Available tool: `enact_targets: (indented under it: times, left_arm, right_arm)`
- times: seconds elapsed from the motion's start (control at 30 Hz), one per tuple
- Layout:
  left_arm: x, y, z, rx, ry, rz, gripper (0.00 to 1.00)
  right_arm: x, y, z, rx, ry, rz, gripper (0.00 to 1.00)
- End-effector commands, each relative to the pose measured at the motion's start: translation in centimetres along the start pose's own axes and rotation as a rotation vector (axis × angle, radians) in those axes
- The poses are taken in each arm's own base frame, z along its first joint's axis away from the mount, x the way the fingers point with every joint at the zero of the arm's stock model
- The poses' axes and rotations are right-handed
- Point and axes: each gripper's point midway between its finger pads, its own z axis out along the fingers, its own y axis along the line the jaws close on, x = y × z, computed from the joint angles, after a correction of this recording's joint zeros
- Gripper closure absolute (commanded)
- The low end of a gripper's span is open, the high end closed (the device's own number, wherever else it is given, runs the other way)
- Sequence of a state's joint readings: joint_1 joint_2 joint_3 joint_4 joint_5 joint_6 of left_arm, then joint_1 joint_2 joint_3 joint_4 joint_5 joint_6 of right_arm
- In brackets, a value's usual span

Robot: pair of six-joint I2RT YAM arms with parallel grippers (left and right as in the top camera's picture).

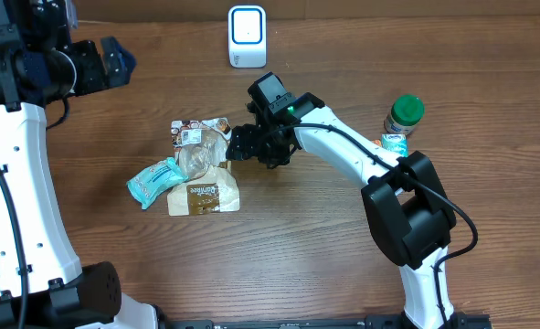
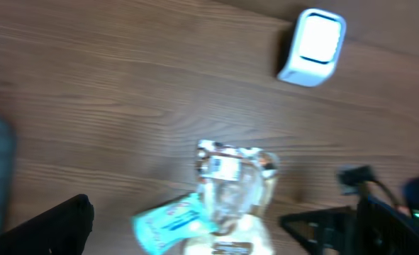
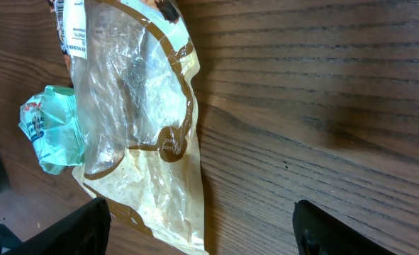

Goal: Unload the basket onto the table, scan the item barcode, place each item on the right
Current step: 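Reach both grippers to the mushroom bag and grasp its edges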

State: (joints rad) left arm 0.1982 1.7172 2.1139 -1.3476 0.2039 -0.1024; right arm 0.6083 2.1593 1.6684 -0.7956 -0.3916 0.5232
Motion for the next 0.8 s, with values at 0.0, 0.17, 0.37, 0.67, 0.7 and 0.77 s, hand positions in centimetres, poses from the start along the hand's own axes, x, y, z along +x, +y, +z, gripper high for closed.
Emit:
enact_targets:
  times: [0.0,0.17,0.37,0.67,0.7,0.77]
  left_arm:
    - [0.4,-3.2,-0.2,0.17,0.027,-0.044,0.01]
    - [4.9,-4.7,5.9,0.147,0.245,-0.027,0.96]
    - [8.4,-5.3,12.7,0.14,0.388,-0.009,0.96]
    - [12.9,-4.5,19.3,0.145,0.575,0.069,0.96]
    - [13.6,-4.5,19.8,0.144,0.599,0.072,0.96]
    - [15.2,-4.5,20.8,0.142,0.663,0.087,0.96]
  right_arm:
    - [-0.5,-0.3,-0.8,0.011,-0.028,0.006,0.21]
    - [-0.4,-0.5,-0.8,0.024,-0.028,0.01,0.2]
    - [0.3,-0.8,-0.7,0.034,-0.003,0.045,0.21]
    - [1.5,0.2,0.5,-0.033,0.054,0.063,0.26]
    - [1.5,0.2,0.6,-0.032,0.054,0.063,0.26]
    - [1.5,0.2,0.6,-0.032,0.054,0.063,0.26]
